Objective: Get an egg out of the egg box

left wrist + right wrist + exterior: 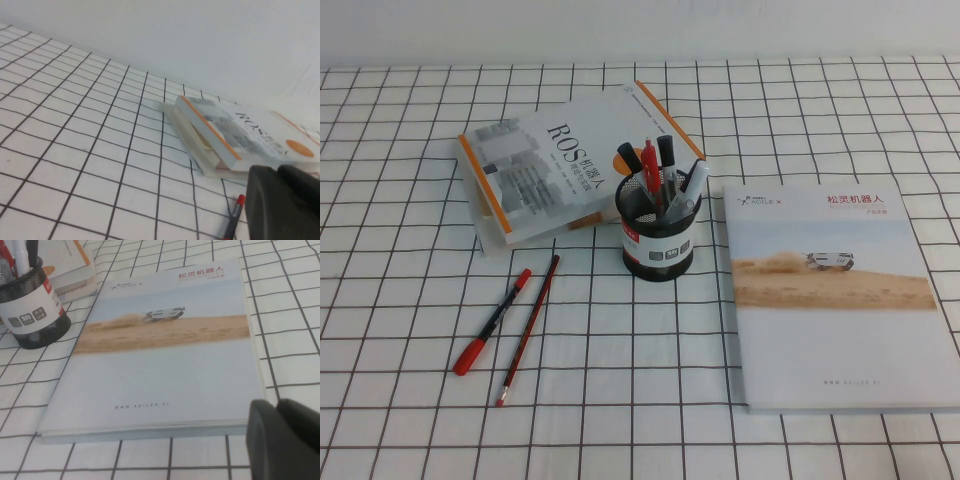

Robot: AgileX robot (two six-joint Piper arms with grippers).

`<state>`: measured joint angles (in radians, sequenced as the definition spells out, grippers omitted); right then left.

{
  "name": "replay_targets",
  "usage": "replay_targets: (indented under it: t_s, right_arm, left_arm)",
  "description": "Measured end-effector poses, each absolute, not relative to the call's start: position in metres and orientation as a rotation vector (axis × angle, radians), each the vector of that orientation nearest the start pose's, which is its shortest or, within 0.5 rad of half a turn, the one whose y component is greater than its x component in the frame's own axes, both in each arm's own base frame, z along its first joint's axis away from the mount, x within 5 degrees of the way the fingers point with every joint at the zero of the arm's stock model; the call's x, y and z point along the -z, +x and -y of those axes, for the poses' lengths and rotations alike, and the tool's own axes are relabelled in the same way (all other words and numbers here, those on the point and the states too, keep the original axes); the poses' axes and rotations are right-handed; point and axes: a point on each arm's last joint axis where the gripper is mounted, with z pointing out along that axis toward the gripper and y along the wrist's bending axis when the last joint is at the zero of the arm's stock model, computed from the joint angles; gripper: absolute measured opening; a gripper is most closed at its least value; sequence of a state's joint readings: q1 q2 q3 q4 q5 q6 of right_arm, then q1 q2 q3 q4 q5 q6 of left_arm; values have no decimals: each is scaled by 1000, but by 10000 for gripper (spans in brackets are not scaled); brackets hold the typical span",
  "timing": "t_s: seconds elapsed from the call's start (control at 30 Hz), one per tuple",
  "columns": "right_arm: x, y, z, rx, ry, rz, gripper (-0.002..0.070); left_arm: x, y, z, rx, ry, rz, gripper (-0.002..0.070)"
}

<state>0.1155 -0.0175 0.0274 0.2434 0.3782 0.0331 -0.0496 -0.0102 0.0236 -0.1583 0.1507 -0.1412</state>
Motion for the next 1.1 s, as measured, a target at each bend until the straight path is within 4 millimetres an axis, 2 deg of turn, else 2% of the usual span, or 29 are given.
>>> replay_targets:
  t_s: [0.47, 0.67, 0.9, 1.1]
  right_arm:
    - [-172, 51, -14, -342, 73, -1873, -13]
    - [-172, 51, -14, -342, 73, -1873, -13]
    - [-172, 51, -14, -342, 73, -1873, -13]
    - [-172, 51, -14, -342, 73, -1873, -13]
  left_arm:
    - [-199, 57, 4, 331, -235, -1557, 0]
    - [-205, 61, 5, 329, -239, -1636, 0]
    - [-252, 79, 7, 327, -241, -1746, 0]
    - [-289, 111, 10, 266, -169, -1834, 0]
